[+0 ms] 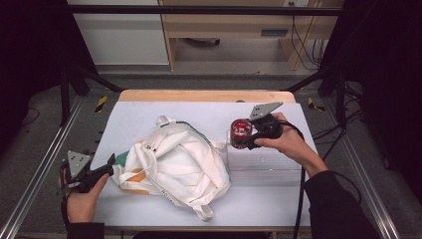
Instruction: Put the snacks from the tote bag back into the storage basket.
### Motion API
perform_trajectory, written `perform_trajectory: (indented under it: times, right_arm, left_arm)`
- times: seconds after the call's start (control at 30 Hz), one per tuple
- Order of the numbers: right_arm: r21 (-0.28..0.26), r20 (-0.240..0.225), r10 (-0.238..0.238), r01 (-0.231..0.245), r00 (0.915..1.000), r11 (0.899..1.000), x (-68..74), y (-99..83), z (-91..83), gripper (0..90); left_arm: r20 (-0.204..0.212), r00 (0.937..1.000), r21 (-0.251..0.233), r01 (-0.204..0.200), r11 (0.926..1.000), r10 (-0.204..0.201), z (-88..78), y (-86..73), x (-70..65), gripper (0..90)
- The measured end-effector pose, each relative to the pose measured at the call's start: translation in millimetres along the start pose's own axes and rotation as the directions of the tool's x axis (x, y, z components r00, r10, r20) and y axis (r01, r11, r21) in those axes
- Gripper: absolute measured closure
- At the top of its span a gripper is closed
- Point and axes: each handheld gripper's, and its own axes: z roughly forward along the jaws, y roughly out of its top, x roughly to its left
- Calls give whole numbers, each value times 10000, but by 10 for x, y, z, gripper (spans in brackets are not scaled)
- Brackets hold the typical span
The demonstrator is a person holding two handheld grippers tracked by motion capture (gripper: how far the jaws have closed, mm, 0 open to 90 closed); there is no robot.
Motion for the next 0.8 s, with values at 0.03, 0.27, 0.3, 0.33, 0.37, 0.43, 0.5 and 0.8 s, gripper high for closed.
perform_trajectory:
  times: [0.03,0.27,0.3,0.33,0.37,0.43,0.5,0.8]
  right_arm:
    - [36,12,35,-35,10000,10000,-4,-9,1,252]
    - [124,105,139,-140,9998,9998,-33,-92,38,252]
    - [143,127,205,-207,9997,9997,-37,-105,46,252]
    - [157,136,213,-215,9997,9996,-45,-118,56,252]
    - [193,150,235,-238,9996,9995,-50,-130,67,252]
    - [229,166,290,-293,9994,9993,-59,-149,91,252]
    - [273,202,363,-369,9991,9989,-67,-169,114,252]
    - [441,147,387,-393,9991,9983,-68,-208,217,252]
  left_arm:
    - [9,10000,15,-15,10000,15,0,0,0,150]
    - [38,10000,49,-44,10000,44,5,0,-9,150]
    - [25,10000,50,-49,10000,49,4,0,-10,150]
    - [19,10000,50,-56,10000,56,3,0,-9,150]
    - [15,10000,47,-53,10000,53,2,0,-8,150]
    - [13,10000,44,-45,10000,45,2,0,-8,150]
    - [20,10000,52,-50,10000,50,2,-1,-9,150]
    - [43,9999,78,-109,9999,109,9,0,-22,150]
